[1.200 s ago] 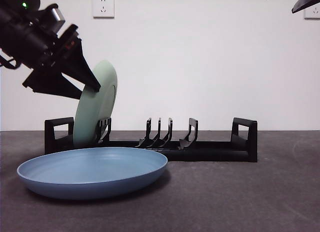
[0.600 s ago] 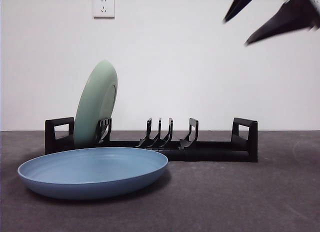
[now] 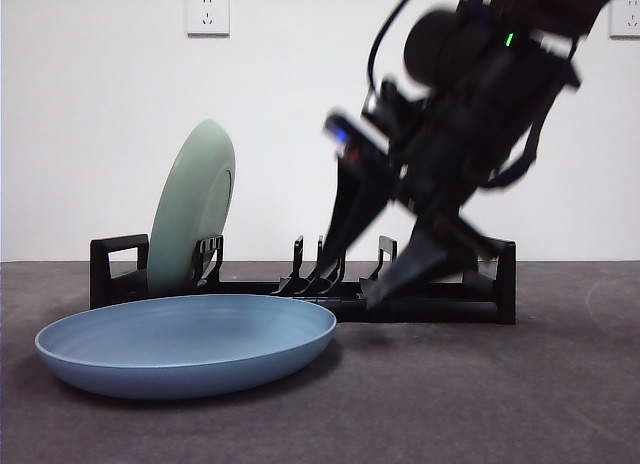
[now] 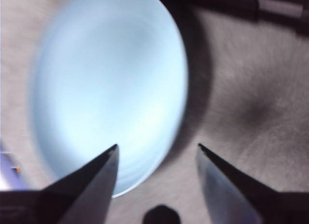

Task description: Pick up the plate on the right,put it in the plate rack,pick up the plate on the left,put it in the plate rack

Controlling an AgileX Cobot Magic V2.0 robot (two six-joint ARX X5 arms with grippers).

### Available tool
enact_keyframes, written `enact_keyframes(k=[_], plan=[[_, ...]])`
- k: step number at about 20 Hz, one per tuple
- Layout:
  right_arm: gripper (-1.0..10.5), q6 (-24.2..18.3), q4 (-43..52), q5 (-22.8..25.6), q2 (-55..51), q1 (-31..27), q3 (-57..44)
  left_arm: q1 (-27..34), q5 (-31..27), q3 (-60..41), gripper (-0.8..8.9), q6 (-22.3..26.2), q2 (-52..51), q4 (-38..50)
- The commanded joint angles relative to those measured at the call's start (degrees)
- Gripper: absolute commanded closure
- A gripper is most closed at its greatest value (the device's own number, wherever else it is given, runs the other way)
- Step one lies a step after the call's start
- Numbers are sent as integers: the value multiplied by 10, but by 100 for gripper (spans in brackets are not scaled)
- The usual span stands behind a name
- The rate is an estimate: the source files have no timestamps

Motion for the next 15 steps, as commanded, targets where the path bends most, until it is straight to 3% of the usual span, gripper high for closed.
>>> enact_keyframes(k=[1,9,13,15], plan=[[730,8,19,1,28,5,2,-24,-19,0,553,9,1,0],[736,36,47,-3,70,9,10,-45,-32,0,554,9,15,-1],[941,37,47,2,77,12,12,-45,-32,0,554,9,23,-3],[962,43,43,2,77,12,12,-45,-31,0,554,9,25,-5]])
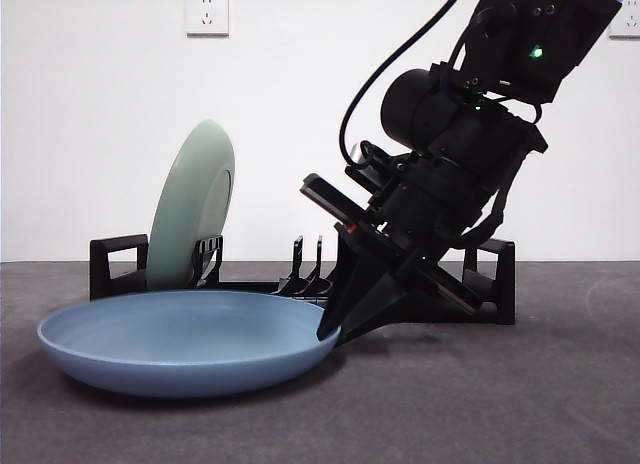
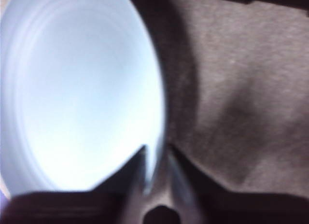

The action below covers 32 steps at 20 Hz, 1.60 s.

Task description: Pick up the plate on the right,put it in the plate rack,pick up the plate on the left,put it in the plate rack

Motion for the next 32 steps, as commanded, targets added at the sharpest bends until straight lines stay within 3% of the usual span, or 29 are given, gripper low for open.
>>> enact_keyframes(k=[1,6,12,16,19,25,32], plan=[[962,12,-7,2,7,2,1,-2,3,0,554,3,3,-3],[961,15,-86,49,-56,1,1,-25,19,0,554,2,31,-56],[959,-1,-170,108,-196,-18,1,-144,36,0,554,2,102,-122],[959,-1,-202,107,-259,-54,1,-226,28,0,562,2,168,-120],[959,-10,-233,104,-287,-74,1,-263,-26,0,562,1,224,-120],[959,-24,-274,100,-322,-79,1,-267,-40,0,563,1,309,-86],[959,-28,-279,43,-353,-91,1,-261,-39,0,567,3,332,-56]])
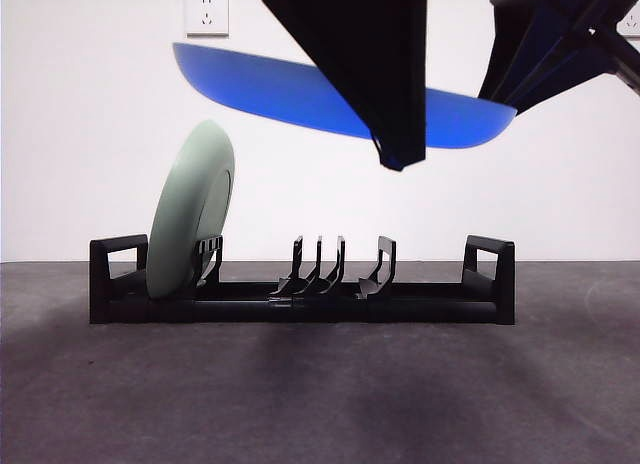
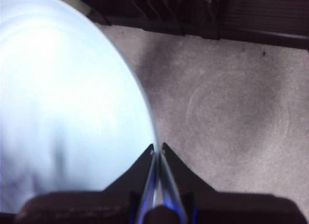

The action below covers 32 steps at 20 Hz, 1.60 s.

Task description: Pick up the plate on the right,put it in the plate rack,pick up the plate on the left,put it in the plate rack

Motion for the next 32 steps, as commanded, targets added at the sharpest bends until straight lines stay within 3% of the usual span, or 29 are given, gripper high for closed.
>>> enact_keyframes(k=[1,4,5,12,15,19,23,27,30,32], plan=[[959,-3,2,-10,-13,-3,1,7,0,0,575,3,12,2],[959,-6,-5,-9,-24,-10,1,13,1,0,805,3,15,2],[959,-7,-7,-10,-25,-13,1,13,1,0,824,3,15,2],[928,-22,-18,-9,-31,-27,2,13,1,0,822,3,15,3],[708,-25,-16,-8,-55,-43,2,13,1,0,822,2,15,11],[691,-24,19,-2,-116,-78,2,1,3,0,822,-1,15,64],[693,-20,88,109,-200,-102,2,7,56,0,823,-32,15,141],[694,-27,116,221,-265,-103,2,65,110,0,823,-86,15,233],[694,-35,113,267,-282,-103,2,132,209,0,823,-144,15,306],[694,-35,110,266,-284,-103,2,180,274,0,823,-199,15,351]])
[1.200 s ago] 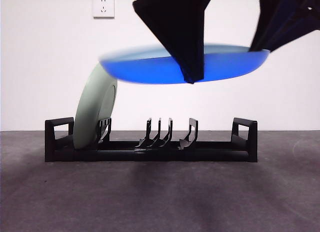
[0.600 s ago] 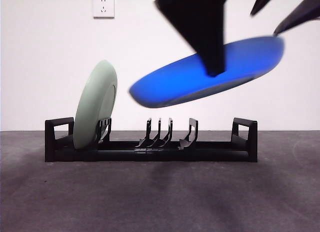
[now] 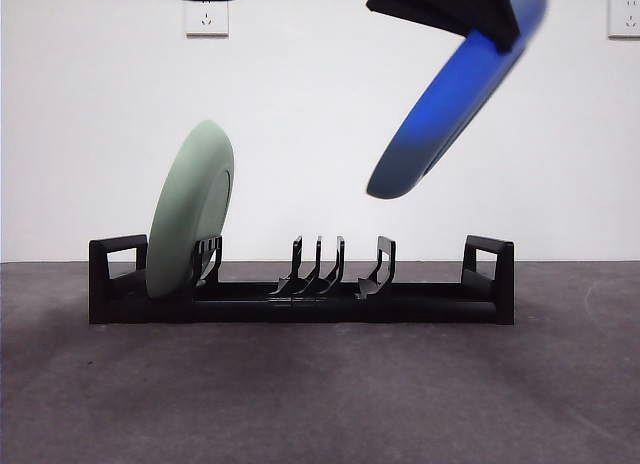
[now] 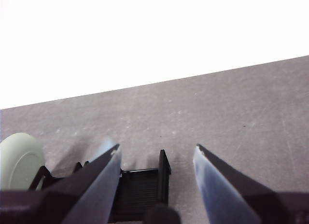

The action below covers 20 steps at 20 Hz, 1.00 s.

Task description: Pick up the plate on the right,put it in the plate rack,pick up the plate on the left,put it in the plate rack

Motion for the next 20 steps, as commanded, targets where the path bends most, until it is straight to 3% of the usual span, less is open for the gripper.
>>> enact_keyframes(k=[1,6,12,20], plan=[[694,-6,-2,2,1,0,1,44,60,-3,823,-80,3,45],[695,-6,-4,0,6,0,1,122,142,-3,823,-172,3,125],[695,-4,-4,0,10,0,1,188,177,-3,823,-252,3,208],[695,1,-3,-3,23,0,1,214,188,-3,823,-282,16,258]])
